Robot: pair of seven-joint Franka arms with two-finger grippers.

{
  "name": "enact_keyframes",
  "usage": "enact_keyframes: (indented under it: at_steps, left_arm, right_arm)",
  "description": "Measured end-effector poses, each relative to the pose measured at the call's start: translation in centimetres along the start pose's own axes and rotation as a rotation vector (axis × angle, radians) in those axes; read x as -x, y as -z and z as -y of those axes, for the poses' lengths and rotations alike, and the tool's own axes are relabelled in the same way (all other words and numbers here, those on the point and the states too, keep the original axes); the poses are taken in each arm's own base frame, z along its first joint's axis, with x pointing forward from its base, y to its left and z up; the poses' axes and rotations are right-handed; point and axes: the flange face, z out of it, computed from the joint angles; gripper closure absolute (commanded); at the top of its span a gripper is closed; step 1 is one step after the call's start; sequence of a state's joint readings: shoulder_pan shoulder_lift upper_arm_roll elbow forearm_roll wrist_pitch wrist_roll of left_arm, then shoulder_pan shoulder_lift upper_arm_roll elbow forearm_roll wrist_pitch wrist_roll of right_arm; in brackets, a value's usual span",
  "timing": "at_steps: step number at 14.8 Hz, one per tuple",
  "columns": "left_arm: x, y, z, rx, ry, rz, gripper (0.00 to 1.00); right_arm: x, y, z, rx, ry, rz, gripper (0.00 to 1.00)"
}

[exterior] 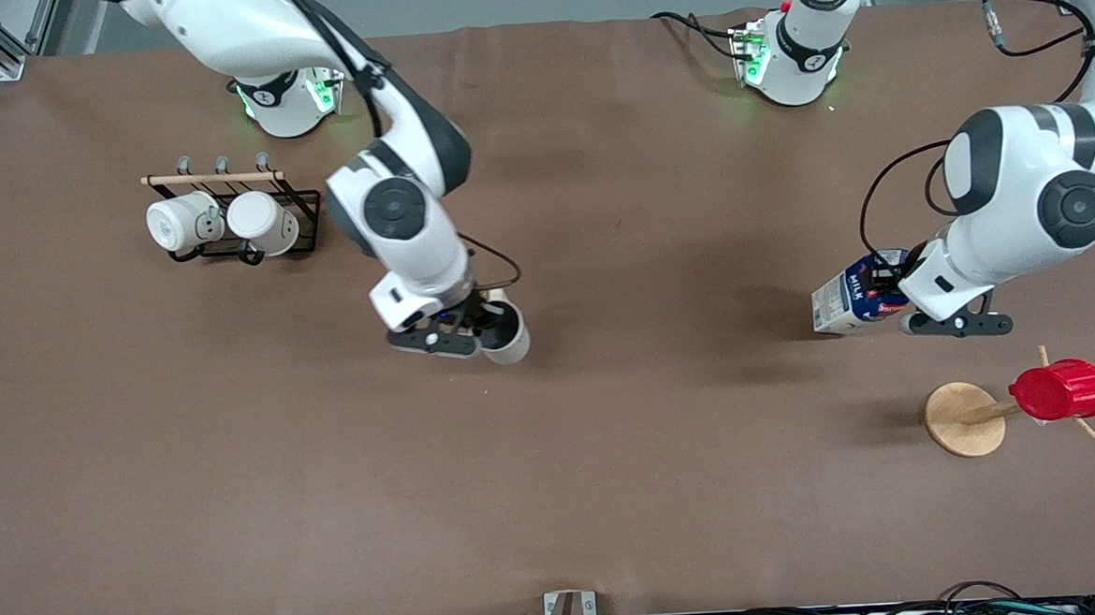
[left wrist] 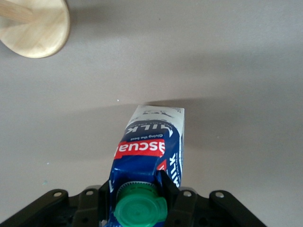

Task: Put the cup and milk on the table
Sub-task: 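Grasp the carton with the left gripper while the right gripper carries the mug, then set the mug down with the right gripper and open it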

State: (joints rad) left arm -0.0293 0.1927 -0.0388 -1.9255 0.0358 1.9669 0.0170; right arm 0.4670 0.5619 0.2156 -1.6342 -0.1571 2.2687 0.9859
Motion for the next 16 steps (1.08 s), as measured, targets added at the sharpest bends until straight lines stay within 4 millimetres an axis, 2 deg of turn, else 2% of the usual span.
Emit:
enact_keyframes:
  at_steps: [2, 4, 6, 9, 10, 12, 13, 16]
  left_arm:
    - [-0.5, 2.6, -1.4, 0.000, -0.019, -0.019, 0.95]
    - [-0.8, 4.1, -4.7, 0.001, -0.018, -0.043, 0.94]
    - [-0.9, 4.4, -9.0, 0.007, -0.012, -0.052, 0.94]
    - [-0.4, 3.5, -16.2, 0.012, 0.000, -0.039, 0.94]
    - [-0.3, 3.0, -18.5, 0.012, 0.006, -0.034, 0.94]
    - [-0.3, 2.2, -23.4, 0.014, 0.031, -0.031, 0.94]
    - [-0.4, 1.8, -25.5, 0.017, 0.043, -0.030, 0.94]
    - [-1.0, 0.3, -30.9, 0.024, 0.066, -0.022, 0.95]
  right_arm:
    - [0.4, -2.2, 1.2, 0.026, -0.018, -0.017, 1.00]
    - [0.9, -3.8, 1.9, 0.036, -0.016, -0.011, 0.99]
    - [1.5, -4.6, 2.6, 0.039, -0.020, -0.009, 0.99]
    - [2.8, -5.4, 3.6, 0.046, 0.004, -0.008, 0.96]
    - [3.6, -5.7, 4.1, 0.048, 0.013, -0.005, 0.76]
    - [4.6, -6.1, 4.7, 0.047, 0.020, -0.003, 0.12]
    - [4.6, -6.3, 4.8, 0.046, 0.020, -0.004, 0.00]
    - [3.9, -6.1, 4.7, 0.040, 0.011, -0.013, 0.00]
